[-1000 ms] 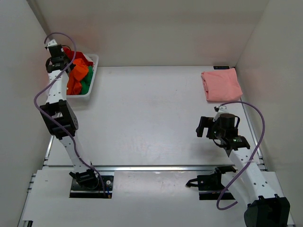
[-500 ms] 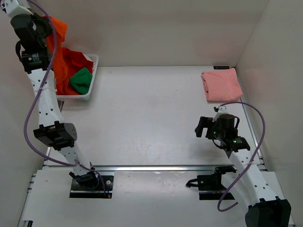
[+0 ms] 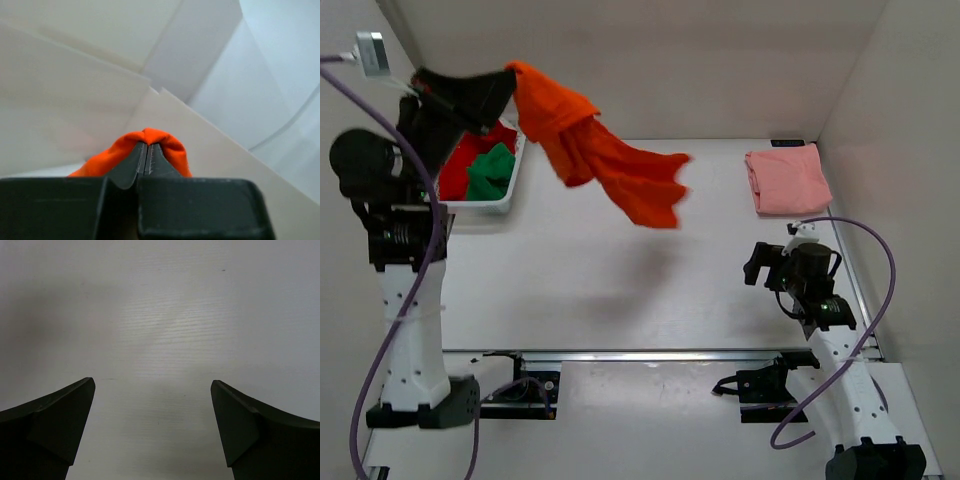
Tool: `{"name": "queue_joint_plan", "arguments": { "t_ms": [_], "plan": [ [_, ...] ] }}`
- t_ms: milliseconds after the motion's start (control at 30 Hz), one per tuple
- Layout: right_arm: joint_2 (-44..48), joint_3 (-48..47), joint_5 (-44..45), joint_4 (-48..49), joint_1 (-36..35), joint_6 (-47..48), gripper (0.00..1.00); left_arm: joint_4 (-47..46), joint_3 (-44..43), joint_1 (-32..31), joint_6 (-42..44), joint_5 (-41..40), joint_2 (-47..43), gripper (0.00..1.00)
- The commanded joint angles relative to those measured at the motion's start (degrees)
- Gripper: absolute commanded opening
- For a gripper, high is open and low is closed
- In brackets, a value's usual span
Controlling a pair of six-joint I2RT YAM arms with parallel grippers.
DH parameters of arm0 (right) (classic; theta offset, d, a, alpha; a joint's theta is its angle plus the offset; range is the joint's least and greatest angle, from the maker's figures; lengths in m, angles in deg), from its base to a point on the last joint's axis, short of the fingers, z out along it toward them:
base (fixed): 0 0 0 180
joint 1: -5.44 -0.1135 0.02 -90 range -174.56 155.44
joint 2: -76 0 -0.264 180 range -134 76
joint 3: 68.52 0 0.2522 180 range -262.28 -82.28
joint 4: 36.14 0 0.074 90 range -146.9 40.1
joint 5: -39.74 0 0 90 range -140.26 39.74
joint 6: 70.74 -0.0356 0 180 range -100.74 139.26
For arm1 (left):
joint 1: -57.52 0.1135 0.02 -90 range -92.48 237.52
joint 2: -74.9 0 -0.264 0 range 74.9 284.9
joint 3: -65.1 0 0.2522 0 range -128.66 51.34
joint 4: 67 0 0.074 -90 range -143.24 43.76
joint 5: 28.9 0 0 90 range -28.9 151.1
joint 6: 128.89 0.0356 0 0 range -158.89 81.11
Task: Fold and stack the t-shirts
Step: Move the tshirt to the center of the board, then flatten out the tshirt
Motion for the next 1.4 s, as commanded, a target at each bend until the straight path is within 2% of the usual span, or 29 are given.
{"name": "queue_joint_plan", "arguments": {
  "t_ms": [0,33,100,167,200,233,300,367,433,500,633,700,767,833,900,967,1033,1133,1200,1300,1367],
  "plan": [
    [0.3,-4.3,0.5,2.0,-0.3,1.8,0.99,-2.9,18.5,-0.8,-7.1,5.4,-4.9,0.00],
    [0.3,-4.6,0.3,2.2,-0.1,1.1,0.99,-4.7,22.1,-1.4,-7.8,6.4,-5.7,0.00],
    [-0.5,-4.7,-1.2,2.8,0.0,1.0,0.99,-7.0,38.5,-4.4,-8.3,6.8,-7.2,0.00],
    [-1.2,-4.5,-2.4,3.0,0.3,0.7,0.99,-7.8,49.7,-5.9,-6.9,6.3,-6.2,0.00],
    [-1.7,-4.4,-3.3,3.2,0.1,0.6,0.99,-7.8,56.0,-6.1,-4.9,6.6,-4.1,0.17],
    [-2.0,-4.3,-3.7,3.0,-0.3,0.6,0.99,-8.5,58.5,-5.8,-3.8,6.7,-3.0,0.26],
    [-3.6,-4.2,-3.5,2.8,-1.2,0.3,0.99,-6.3,64.4,-5.3,1.1,4.3,0.2,0.37],
    [-4.0,-4.5,-1.9,2.0,-1.5,0.2,0.99,0.1,63.4,-6.5,5.5,-1.9,0.6,0.46],
    [-4.5,-4.8,-1.2,2.1,-0.7,0.2,0.99,4.5,60.3,-7.9,9.6,-9.9,0.7,0.63],
    [-5.1,-4.9,-2.6,1.9,1.3,-0.4,0.99,8.8,58.3,-8.5,12.0,-12.5,0.5,0.68],
    [-7.2,-6.4,-2.7,-0.9,1.9,-0.2,0.99,14.7,52.3,-10.9,18.3,-16.3,1.5,0.68],
    [-8.8,-6.6,-2.7,-2.1,1.0,-0.7,0.99,18.1,49.3,-15.8,20.7,-20.1,3.8,0.69],
    [-9.8,-6.4,-2.1,-1.9,-0.7,-1.5,0.99,17.2,47.9,-18.2,21.2,-19.9,6.5,0.70],
    [-9.4,-5.5,-2.2,-0.2,-1.8,-2.5,0.99,15.7,46.1,-21.0,20.2,-20.0,10.9,0.73],
    [-9.1,-4.9,-3.2,0.5,-2.2,-2.6,0.99,16.2,43.4,-25.8,21.3,-23.8,15.8,0.75],
    [-9.5,-5.1,-3.9,0.6,-1.7,-2.6,0.98,17.0,40.2,-28.3,22.0,-26.2,21.7,0.74],
    [-9.8,-5.3,-4.8,0.1,-1.0,-2.1,0.98,17.9,37.4,-29.5,21.7,-25.0,28.8,0.68],
    [-10.4,-5.4,-5.7,0.2,-0.7,-2.0,0.97,17.9,37.0,-29.4,20.3,-27.5,33.2,0.60],
    [-10.9,-5.7,-5.9,-0.1,-0.8,-1.8,0.96,18.7,36.3,-27.2,20.3,-29.3,34.8,0.58],
    [-13.6,-5.7,-5.8,0.1,-2.2,-0.9,0.96,22.0,31.4,-22.4,21.6,-34.0,39.1,0.58],
    [-15.8,-6.0,-6.3,0.3,-2.8,-0.6,0.96,25.1,24.7,-19.6,22.9,-35.4,43.2,0.59]
  ]
}}
